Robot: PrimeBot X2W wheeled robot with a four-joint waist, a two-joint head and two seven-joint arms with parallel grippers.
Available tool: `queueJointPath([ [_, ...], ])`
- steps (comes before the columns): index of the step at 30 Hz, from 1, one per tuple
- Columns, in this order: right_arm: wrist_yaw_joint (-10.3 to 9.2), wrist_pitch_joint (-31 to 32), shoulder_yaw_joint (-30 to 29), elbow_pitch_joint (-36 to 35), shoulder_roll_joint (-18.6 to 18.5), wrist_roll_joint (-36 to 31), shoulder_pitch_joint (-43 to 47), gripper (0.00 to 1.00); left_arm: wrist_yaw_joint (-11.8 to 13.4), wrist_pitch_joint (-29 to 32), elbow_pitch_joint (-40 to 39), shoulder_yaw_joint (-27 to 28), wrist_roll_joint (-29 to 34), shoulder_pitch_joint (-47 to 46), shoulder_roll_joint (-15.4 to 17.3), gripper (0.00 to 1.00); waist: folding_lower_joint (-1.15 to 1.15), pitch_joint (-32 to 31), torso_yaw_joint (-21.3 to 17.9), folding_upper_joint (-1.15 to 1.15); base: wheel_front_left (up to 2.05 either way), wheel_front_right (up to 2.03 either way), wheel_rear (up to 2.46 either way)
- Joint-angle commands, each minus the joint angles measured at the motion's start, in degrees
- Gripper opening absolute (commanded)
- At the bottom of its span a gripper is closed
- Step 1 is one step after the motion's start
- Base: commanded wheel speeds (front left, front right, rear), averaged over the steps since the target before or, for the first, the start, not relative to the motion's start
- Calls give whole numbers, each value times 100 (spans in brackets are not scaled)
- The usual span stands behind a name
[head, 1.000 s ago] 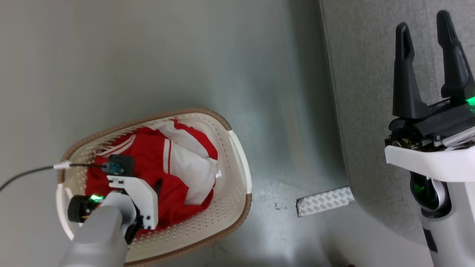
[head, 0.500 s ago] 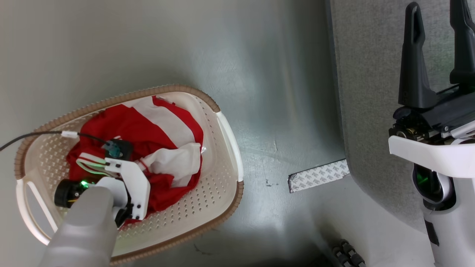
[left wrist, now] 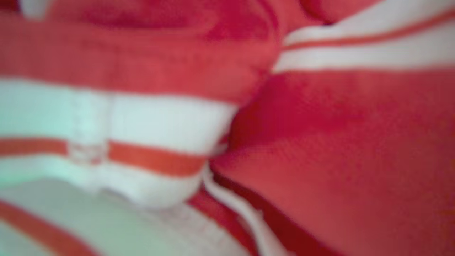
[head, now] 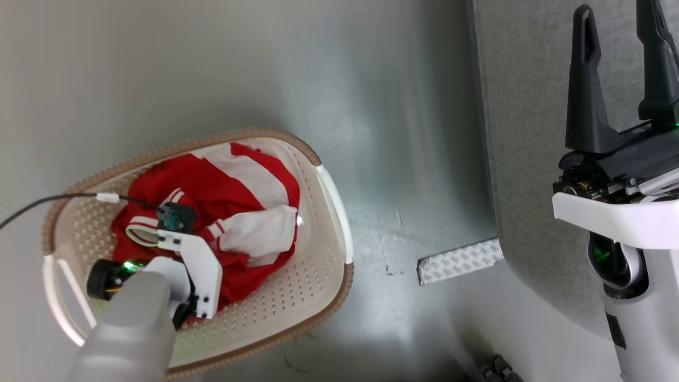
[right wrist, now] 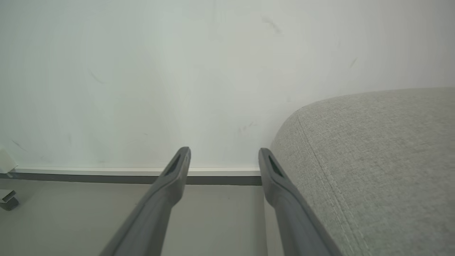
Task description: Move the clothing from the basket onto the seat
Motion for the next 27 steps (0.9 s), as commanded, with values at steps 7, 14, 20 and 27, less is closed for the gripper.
queueJointPath([
  [7,-12,-16,-43,244,-142,16,302,100,-71,-617,13,-24,-262,456,-237,0,0,-1212,248,0,0,0,0],
  [14,-12,-16,107,581,-259,105,772,100,-93,-1193,-31,-51,-606,1082,-507,0,0,-2486,444,0,0,0,0],
  [20,-12,-16,180,812,-356,201,1229,100,-89,-1587,-315,-318,-1028,1638,-621,0,0,-3441,614,0,0,0,0],
  [27,-12,-16,169,961,-401,271,1667,100,-91,-1907,-764,-723,-1565,2072,-619,0,0,-4280,844,0,0,0,0],
])
